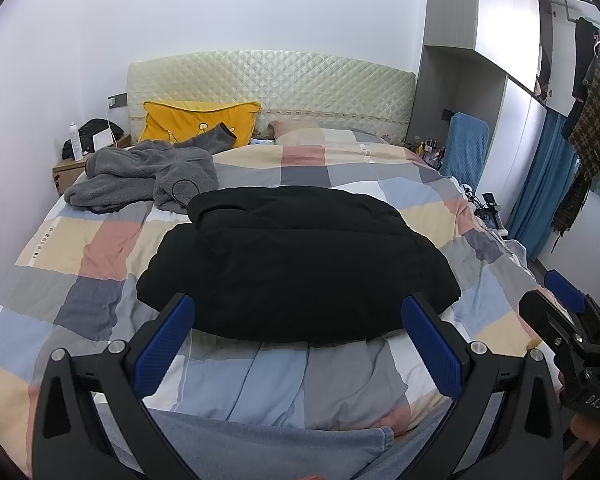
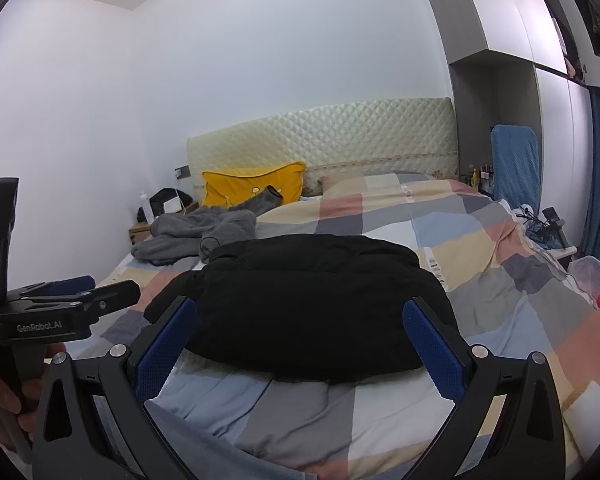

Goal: Fold large clothes

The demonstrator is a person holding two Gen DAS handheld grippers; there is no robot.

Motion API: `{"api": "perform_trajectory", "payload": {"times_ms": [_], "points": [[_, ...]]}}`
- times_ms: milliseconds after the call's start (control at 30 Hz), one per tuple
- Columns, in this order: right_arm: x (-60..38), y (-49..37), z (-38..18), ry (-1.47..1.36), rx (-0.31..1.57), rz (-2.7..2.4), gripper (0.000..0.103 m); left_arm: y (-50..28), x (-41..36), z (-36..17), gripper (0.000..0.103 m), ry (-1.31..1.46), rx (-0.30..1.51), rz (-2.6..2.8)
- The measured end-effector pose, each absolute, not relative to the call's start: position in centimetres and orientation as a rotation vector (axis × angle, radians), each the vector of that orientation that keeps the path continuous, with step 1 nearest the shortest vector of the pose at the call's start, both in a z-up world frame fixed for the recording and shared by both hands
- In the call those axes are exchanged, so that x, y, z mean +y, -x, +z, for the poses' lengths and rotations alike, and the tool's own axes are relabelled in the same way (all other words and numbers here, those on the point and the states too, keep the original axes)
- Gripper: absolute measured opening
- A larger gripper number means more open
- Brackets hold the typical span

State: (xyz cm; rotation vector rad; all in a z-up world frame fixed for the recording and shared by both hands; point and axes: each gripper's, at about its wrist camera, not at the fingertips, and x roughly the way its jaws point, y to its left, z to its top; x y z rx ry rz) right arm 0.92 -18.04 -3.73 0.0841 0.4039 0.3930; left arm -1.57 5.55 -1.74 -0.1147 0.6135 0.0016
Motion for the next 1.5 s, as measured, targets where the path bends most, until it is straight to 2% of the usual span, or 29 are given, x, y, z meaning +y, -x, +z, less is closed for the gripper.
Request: {"api": "perform_trajectory", "payload": {"times_ms": [1500], "points": [[-18.9,-0.6,-3.4,-0.091,0.399,0.367,0.103,2.8,5.4,-1.6,0.103,0.127,0.627,0.027]]}}
